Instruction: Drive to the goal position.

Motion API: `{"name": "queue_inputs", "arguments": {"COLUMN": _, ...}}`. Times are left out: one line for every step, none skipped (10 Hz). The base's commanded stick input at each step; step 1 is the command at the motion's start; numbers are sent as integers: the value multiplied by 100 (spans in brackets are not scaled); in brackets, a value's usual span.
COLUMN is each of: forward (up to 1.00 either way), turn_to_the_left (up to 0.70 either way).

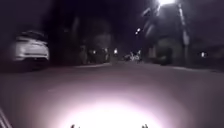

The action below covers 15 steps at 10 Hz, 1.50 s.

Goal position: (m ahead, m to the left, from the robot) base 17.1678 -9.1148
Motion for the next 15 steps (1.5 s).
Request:
{"name": "queue_inputs", "arguments": {"forward": 85, "turn_to_the_left": 0}}
{"name": "queue_inputs", "arguments": {"forward": 85, "turn_to_the_left": 0}}
{"name": "queue_inputs", "arguments": {"forward": 85, "turn_to_the_left": 0}}
{"name": "queue_inputs", "arguments": {"forward": 85, "turn_to_the_left": 0}}
{"name": "queue_inputs", "arguments": {"forward": 85, "turn_to_the_left": 0}}
{"name": "queue_inputs", "arguments": {"forward": 85, "turn_to_the_left": 0}}
{"name": "queue_inputs", "arguments": {"forward": 85, "turn_to_the_left": 0}}
{"name": "queue_inputs", "arguments": {"forward": 85, "turn_to_the_left": 0}}
{"name": "queue_inputs", "arguments": {"forward": 85, "turn_to_the_left": 0}}
{"name": "queue_inputs", "arguments": {"forward": 85, "turn_to_the_left": 0}}
{"name": "queue_inputs", "arguments": {"forward": 85, "turn_to_the_left": 0}}
{"name": "queue_inputs", "arguments": {"forward": 85, "turn_to_the_left": -1}}
{"name": "queue_inputs", "arguments": {"forward": 85, "turn_to_the_left": -21}}
{"name": "queue_inputs", "arguments": {"forward": 85, "turn_to_the_left": -34}}
{"name": "queue_inputs", "arguments": {"forward": 85, "turn_to_the_left": -10}}
